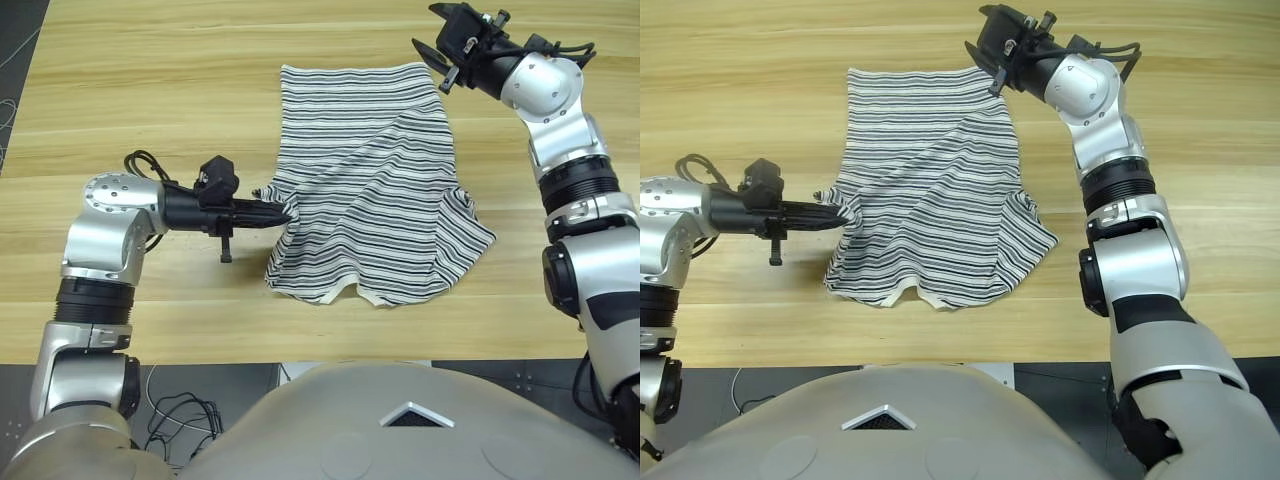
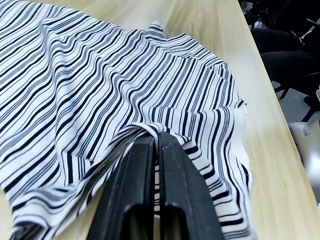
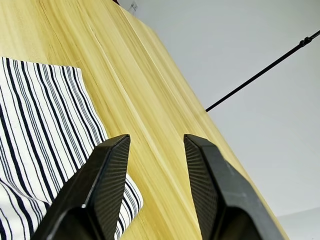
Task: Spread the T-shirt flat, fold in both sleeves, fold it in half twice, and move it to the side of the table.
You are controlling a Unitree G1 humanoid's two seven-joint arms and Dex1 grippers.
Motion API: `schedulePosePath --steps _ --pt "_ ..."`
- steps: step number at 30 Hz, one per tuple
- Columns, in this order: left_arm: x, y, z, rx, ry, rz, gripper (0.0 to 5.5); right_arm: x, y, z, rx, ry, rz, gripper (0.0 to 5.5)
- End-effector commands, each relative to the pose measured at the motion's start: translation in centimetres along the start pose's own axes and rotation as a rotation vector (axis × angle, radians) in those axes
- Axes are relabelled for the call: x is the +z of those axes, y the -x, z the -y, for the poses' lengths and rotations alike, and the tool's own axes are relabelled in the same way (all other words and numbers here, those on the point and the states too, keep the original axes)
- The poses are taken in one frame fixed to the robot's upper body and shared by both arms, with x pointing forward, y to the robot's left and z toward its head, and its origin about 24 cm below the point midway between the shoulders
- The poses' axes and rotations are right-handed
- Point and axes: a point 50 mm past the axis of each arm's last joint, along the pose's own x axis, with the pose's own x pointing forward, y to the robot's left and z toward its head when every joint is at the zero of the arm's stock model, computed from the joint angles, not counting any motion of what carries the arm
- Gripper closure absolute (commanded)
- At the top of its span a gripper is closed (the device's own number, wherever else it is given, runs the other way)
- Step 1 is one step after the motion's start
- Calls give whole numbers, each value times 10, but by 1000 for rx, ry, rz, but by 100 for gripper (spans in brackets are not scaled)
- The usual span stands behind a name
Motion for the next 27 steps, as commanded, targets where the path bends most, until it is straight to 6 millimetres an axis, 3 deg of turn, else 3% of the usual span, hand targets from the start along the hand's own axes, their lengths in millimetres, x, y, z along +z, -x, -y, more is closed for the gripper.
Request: schedulePosePath --steps 1,8,15,19,23,27 --pt "4 -15 -9 -10 -16 -17 537 -2 -2 -6 19 -5 -9 350" --pt "-6 -49 -13 -85 -15 -81 537 -1 -2 -7 21 -4 -3 350" --pt "-30 -72 3 -182 6 -162 537 4 -6 -9 32 -2 16 350" --pt "-30 -68 -1 -152 31 -151 465 5 -7 -13 37 -6 23 350" --pt "-13 -51 -6 -107 1 -79 404 6 -6 -11 32 -5 31 350" --pt "-3 -37 -6 -65 -46 -56 393 7 -4 -6 22 3 35 350"
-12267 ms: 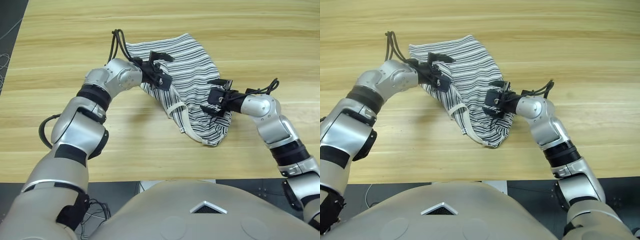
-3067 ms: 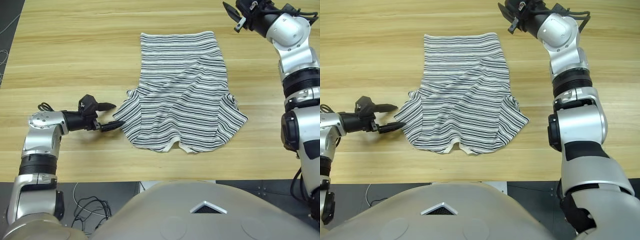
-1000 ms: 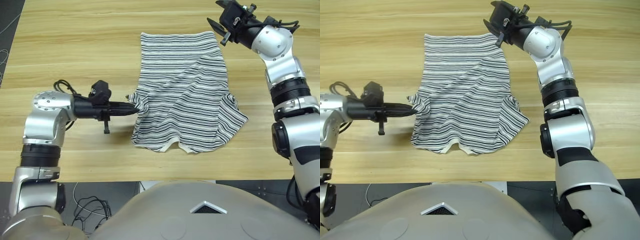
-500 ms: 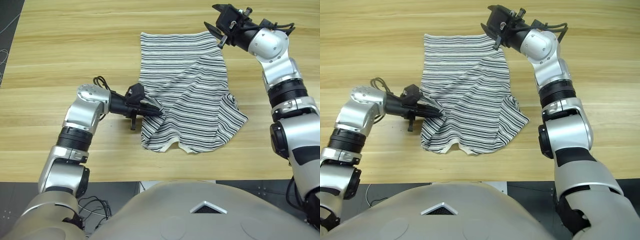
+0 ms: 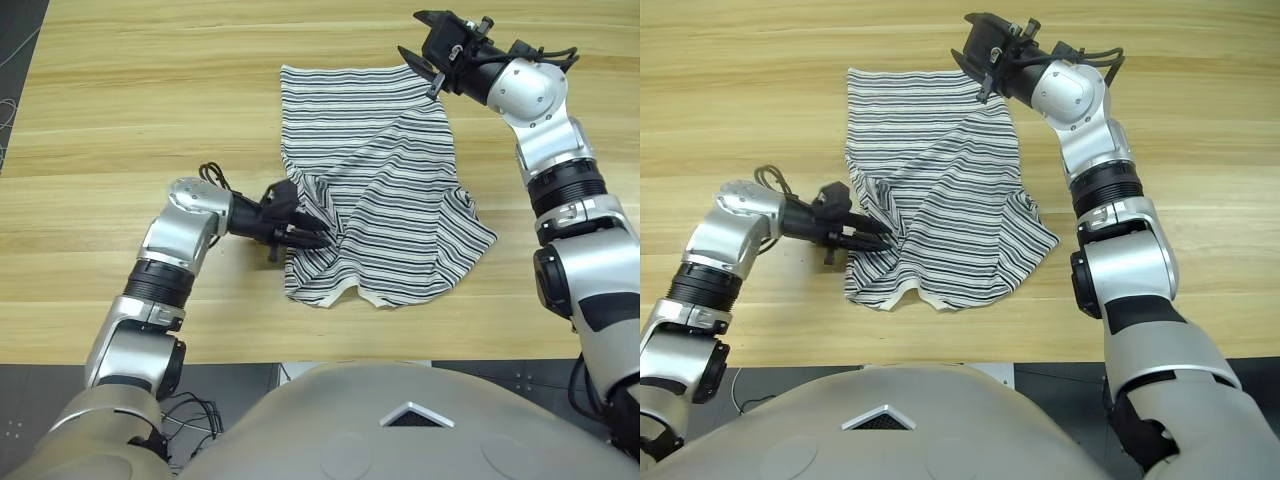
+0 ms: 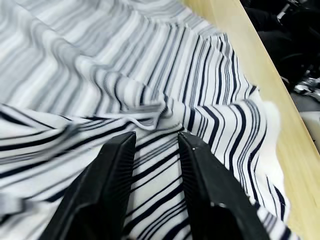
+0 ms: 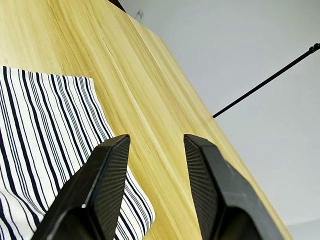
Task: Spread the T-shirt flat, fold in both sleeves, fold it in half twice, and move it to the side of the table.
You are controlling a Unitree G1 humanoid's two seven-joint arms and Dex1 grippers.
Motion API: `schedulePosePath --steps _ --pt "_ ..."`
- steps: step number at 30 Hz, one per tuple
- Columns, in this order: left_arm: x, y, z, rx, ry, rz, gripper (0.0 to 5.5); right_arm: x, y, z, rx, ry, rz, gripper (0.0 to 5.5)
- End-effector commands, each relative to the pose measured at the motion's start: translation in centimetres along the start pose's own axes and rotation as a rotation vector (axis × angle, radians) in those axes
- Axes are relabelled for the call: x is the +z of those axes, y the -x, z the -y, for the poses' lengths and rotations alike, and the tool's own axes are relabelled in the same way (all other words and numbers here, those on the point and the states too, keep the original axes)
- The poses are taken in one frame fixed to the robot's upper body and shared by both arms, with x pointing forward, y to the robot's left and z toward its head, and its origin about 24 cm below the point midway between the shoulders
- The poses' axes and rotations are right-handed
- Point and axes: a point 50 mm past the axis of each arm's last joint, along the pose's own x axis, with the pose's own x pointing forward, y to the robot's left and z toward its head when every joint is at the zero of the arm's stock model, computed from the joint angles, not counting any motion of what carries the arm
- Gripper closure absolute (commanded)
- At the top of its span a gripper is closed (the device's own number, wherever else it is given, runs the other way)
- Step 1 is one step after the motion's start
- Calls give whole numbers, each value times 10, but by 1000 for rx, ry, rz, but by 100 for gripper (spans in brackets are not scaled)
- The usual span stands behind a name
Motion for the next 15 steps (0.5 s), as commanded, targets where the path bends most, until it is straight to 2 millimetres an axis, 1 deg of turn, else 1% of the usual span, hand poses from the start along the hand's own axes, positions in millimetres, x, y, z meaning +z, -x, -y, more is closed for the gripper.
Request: schedulePosePath --steps 1,5,6,7,8,9,10,11,12,14,15 --pt "8 15 1 39 -37 10 393 0 4 3 -3 9 -1 350" --pt "9 21 6 40 -52 17 393 0 5 5 1 19 -3 350" --pt "12 24 8 40 -65 27 393 -2 8 8 -3 17 -18 350" --pt "16 26 11 37 -79 44 393 -6 13 13 -6 -1 -42 350" --pt "21 28 15 32 -96 71 393 -17 23 19 -1 -53 -92 350" --pt "24 31 19 30 -109 98 393 -29 35 23 25 -130 -144 350" --pt "28 35 22 39 -120 133 393 -45 56 25 125 -261 -215 350" --pt "30 40 24 60 -133 155 393 -56 77 28 224 -398 -264 350" --pt "29 45 24 96 -147 170 387 -65 101 29 331 -515 -314 334" --pt "29 57 21 174 -163 196 387 -69 138 29 514 -647 -385 301" --pt "30 63 20 205 -168 209 387 -69 150 27 582 -679 -412 287"
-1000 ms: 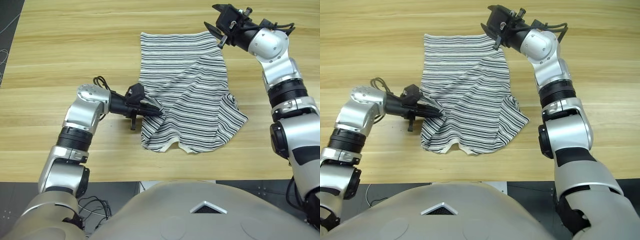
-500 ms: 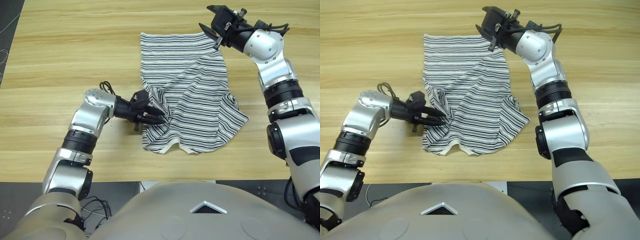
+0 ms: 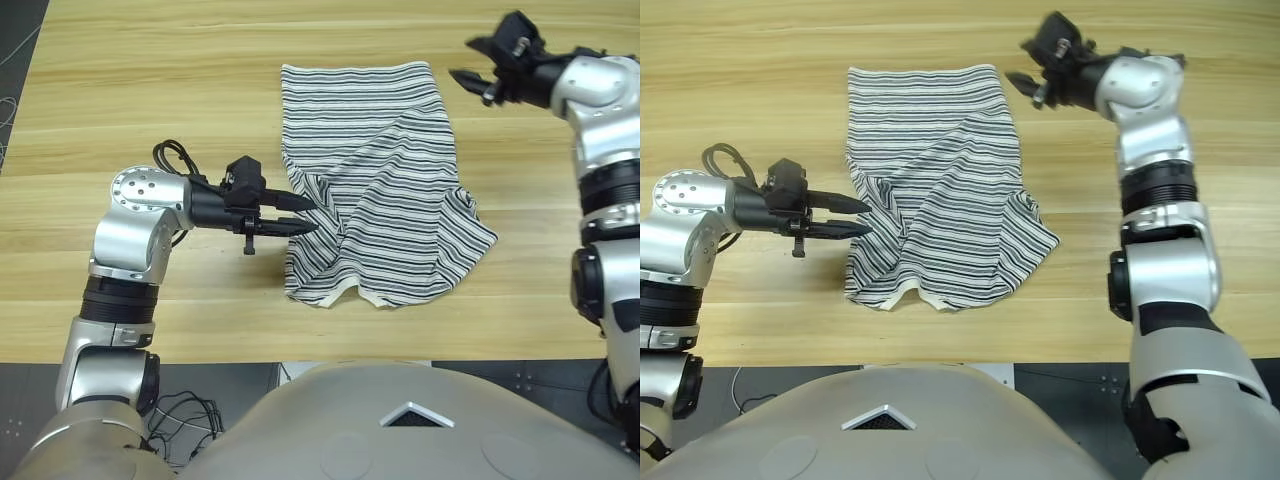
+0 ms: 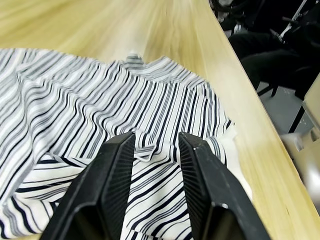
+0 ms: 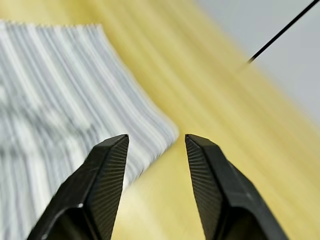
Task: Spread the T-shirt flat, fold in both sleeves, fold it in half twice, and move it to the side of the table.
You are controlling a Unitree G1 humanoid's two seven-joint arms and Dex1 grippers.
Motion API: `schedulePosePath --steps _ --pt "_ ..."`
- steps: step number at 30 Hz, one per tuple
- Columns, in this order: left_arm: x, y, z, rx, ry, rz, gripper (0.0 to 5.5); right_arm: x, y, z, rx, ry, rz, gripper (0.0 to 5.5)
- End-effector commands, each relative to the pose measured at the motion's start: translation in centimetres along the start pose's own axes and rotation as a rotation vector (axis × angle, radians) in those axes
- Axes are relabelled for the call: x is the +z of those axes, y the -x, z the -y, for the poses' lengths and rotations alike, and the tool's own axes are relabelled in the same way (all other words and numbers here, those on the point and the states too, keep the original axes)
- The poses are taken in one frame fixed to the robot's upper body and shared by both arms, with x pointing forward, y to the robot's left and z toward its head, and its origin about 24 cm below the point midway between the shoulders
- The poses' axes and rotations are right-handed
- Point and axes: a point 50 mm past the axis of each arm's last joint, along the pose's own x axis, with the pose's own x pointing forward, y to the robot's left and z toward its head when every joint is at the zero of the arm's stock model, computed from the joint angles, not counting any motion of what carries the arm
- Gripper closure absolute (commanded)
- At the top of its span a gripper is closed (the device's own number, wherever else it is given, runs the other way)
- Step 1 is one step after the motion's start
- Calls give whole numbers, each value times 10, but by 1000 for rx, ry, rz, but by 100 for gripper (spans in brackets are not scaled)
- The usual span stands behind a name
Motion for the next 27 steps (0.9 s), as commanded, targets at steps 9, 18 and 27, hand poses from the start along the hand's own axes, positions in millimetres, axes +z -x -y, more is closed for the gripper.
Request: schedulePosePath --steps 9,18,27 --pt "12 39 -4 228 -82 51 387 -79 66 -57 487 -449 -358 195" --pt "8 40 2 241 -79 39 387 -106 38 -94 495 -594 -373 195" --pt "7 39 1 245 -89 29 387 -114 47 -111 581 -571 -451 243"
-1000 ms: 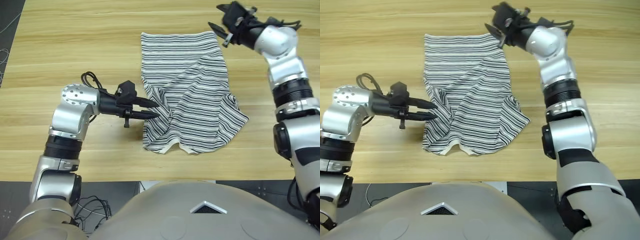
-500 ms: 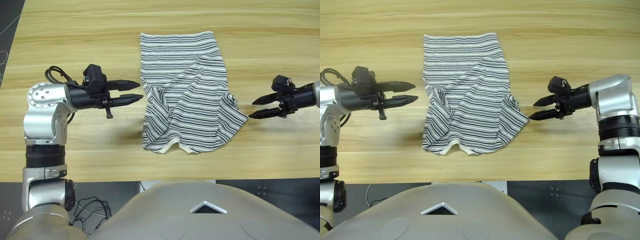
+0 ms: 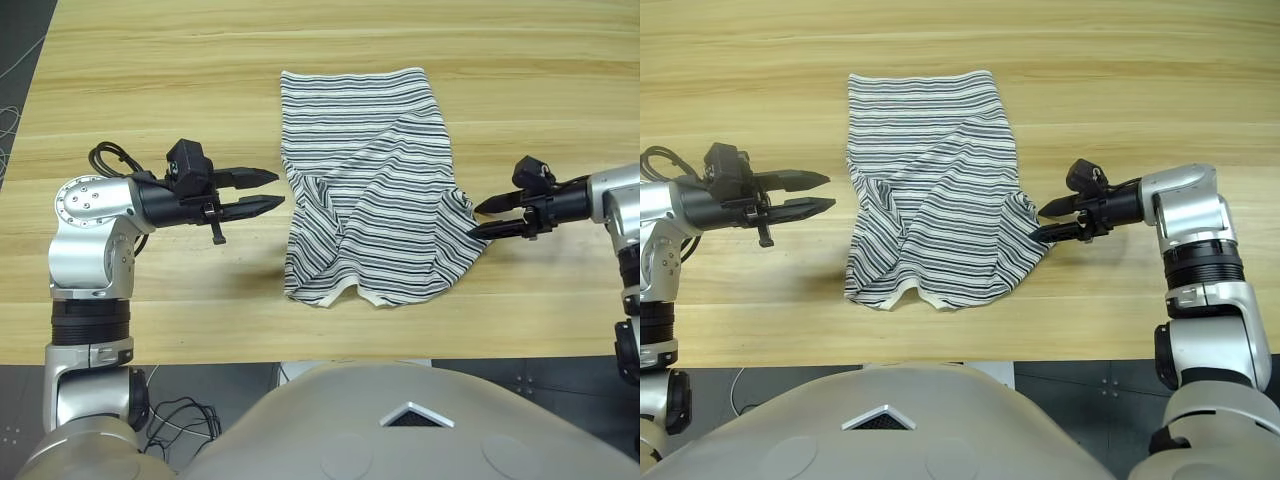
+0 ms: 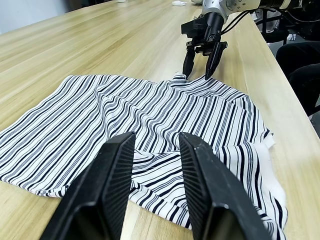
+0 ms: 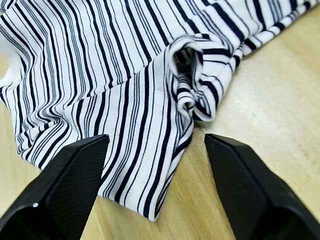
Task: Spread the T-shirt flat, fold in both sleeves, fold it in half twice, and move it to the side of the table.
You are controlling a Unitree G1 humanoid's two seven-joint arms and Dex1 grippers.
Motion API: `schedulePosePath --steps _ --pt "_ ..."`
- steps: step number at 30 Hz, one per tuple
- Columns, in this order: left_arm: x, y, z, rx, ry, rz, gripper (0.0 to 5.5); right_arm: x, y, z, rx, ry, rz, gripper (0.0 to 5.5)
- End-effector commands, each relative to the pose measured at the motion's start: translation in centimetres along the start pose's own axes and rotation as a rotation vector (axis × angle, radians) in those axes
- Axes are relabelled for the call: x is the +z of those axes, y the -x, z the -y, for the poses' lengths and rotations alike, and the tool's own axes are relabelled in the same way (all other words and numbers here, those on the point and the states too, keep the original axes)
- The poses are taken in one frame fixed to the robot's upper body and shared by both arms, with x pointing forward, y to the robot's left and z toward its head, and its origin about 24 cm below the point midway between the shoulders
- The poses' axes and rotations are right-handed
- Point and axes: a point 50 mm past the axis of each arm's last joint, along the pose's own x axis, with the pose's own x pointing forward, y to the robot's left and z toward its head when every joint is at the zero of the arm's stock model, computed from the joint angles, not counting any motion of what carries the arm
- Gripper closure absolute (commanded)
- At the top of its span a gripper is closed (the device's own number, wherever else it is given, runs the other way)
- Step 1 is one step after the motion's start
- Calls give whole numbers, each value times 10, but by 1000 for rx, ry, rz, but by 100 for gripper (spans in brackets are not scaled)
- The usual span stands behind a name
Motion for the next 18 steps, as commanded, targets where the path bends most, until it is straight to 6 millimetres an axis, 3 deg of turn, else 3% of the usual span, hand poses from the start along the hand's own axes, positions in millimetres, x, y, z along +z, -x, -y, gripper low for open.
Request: schedulePosePath --steps 1,14,18 --pt "3 1 -2 17 -27 -19 387 -46 -18 -11 49 -125 -159 263" --pt "2 3 1 17 -29 -30 387 -48 -12 -7 0 -112 -206 515" --pt "2 4 1 17 -31 -31 387 -48 -12 -7 1 -109 -209 537"
